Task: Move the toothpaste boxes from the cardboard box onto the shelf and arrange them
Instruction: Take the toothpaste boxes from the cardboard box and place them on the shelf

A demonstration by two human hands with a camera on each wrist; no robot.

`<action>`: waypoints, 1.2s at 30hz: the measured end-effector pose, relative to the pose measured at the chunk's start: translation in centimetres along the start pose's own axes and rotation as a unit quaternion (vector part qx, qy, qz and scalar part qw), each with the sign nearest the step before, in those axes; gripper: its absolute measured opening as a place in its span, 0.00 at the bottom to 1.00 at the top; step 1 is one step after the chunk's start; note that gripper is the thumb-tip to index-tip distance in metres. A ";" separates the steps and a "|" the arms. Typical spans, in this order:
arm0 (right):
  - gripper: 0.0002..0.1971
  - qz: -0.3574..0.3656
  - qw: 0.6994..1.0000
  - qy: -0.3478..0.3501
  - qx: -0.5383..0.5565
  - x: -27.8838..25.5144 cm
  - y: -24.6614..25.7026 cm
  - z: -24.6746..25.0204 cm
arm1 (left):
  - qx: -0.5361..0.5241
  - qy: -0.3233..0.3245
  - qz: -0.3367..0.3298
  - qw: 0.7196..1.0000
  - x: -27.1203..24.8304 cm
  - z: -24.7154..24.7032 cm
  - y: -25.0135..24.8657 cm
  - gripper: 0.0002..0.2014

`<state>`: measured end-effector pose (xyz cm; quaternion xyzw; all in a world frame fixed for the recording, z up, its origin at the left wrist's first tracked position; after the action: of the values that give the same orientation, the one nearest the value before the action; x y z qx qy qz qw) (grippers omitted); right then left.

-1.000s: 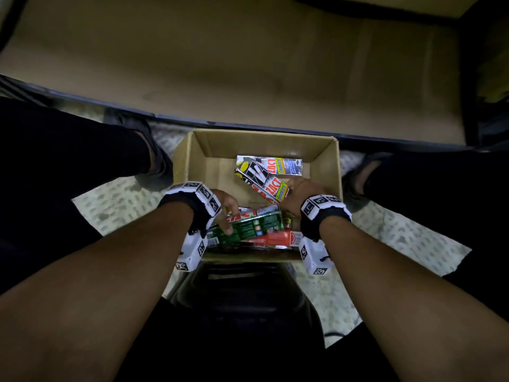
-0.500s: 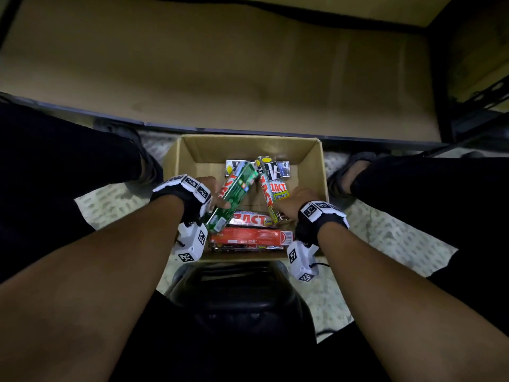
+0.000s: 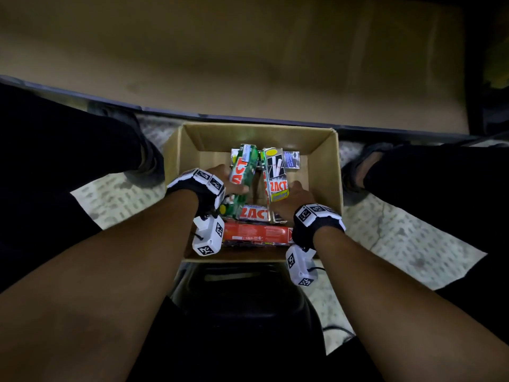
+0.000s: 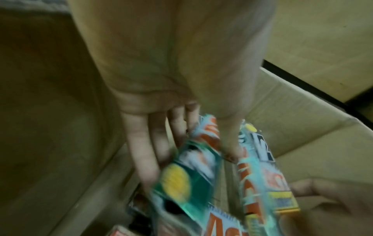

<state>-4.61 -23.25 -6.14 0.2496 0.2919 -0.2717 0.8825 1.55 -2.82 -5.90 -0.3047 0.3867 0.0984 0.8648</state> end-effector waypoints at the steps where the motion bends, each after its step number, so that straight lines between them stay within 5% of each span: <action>1: 0.38 0.005 1.000 -0.006 0.006 0.1 0.2 -0.1 | -0.041 -0.004 0.006 0.999 -0.6 0.1 -0.5 0.23; 3: 0.37 0.013 1.000 -0.017 0.018 0.5 0.5 -0.2 | -0.113 -0.011 0.040 0.993 -0.8 0.0 -0.6 0.12; 7: 0.42 0.010 0.999 -0.025 0.038 1.2 1.1 -0.4 | -0.199 0.018 0.087 0.976 -0.4 -0.7 -0.1 0.09; 15: 0.46 0.003 0.999 -0.019 0.036 2.2 1.0 -1.0 | -0.173 0.029 0.108 0.978 0.4 -2.1 1.1 0.15; 23: 0.47 0.007 0.998 -0.015 0.055 2.2 0.9 -0.4 | -0.128 -0.007 0.073 0.989 0.2 -2.0 1.1 0.11; 29: 0.32 0.022 0.994 -0.015 0.107 0.5 1.2 1.2 | -0.135 -0.061 0.064 0.987 -1.0 -0.8 0.5 0.19; 33: 0.31 0.052 0.990 -0.040 0.122 -1.4 1.9 3.2 | -0.141 -0.088 0.048 0.985 -1.2 -0.2 0.7 0.34; 36: 0.35 0.078 0.988 -0.054 0.121 -2.8 2.3 4.8 | -0.164 -0.096 0.027 0.981 -3.1 0.6 -0.3 0.30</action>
<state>-3.27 -23.49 -0.29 0.3612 0.1882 -0.2482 0.8789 -0.10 -2.51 -3.16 -0.4211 0.2881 0.2124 0.8334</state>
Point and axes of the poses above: each hand's wrist, its own x-axis towards the middle knuckle, its own z-axis out of the back of the hand, y = z × x, the point moved 4 cm from there along x, towards the middle knuckle, and after that the axes turned 11 degrees about -y, right-handed, at the moved point
